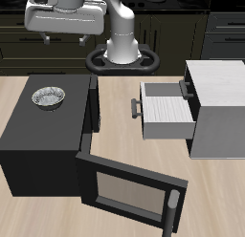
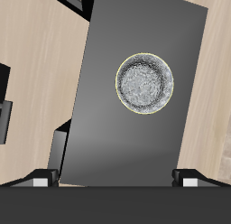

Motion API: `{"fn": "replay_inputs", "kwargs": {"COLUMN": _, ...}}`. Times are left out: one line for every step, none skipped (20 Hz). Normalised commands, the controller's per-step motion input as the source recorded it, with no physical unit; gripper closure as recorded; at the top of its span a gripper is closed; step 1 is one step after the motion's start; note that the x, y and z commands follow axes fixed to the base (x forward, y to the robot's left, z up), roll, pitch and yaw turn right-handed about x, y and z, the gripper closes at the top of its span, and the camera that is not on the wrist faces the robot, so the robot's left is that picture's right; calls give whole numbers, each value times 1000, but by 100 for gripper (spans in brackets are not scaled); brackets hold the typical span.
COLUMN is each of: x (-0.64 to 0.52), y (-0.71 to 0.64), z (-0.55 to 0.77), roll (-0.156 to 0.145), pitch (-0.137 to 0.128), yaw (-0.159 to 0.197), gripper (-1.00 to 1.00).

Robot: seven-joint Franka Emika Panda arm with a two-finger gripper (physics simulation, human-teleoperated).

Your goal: Close the top drawer of the white cabinet and place the bowl in the middle drawer

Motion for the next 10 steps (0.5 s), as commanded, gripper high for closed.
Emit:
{"fn": "replay_inputs", "kwargs": {"x": 18, "y": 134, "z": -12, "roll": 0, "pitch": 0, "yaw": 0, "gripper": -100}}
{"fn": "replay_inputs", "kwargs": {"x": 240, "y": -646, "z": 183, "roll": -12, "pitch": -105, "yaw": 28, "gripper": -100}}
{"fn": "replay_inputs", "kwargs": {"x": 196, "y": -550, "z": -13, "roll": -129, "pitch": 23, "yaw": -119, "gripper": -100}}
{"fn": "replay_inputs", "kwargs": {"x": 31, "y": 108, "z": -4, "roll": 0, "pitch": 0, "yaw": 0, "gripper": -100}}
{"fn": "replay_inputs", "kwargs": {"x": 152, "y": -307, "z": 13, "roll": -20, "pitch": 4, "yaw": 6, "gripper": -100}}
{"fn": "replay_inputs", "kwargs": {"x": 95, "y": -303, "z": -7, "roll": -74, "pitch": -12, "yaw": -23, "gripper": -100}}
{"fn": "replay_inputs", "kwargs": {"x": 82, "y": -99, "z": 19, "roll": 31, "pitch": -14, "yaw": -36, "gripper": -100}}
{"fn": "replay_inputs", "kwargs": {"x": 99, "y": -258, "z": 74, "roll": -75, "pitch": -71, "yaw": 109, "gripper": -100}}
{"fn": "replay_inputs", "kwargs": {"x": 49, "y": -241, "z": -16, "roll": -4, "pitch": 54, "yaw": -117, "gripper": -100}}
{"fn": "replay_inputs", "kwargs": {"x": 106, "y": 110, "z": 50, "roll": 21, "pitch": -9, "yaw": -21, "gripper": -100}}
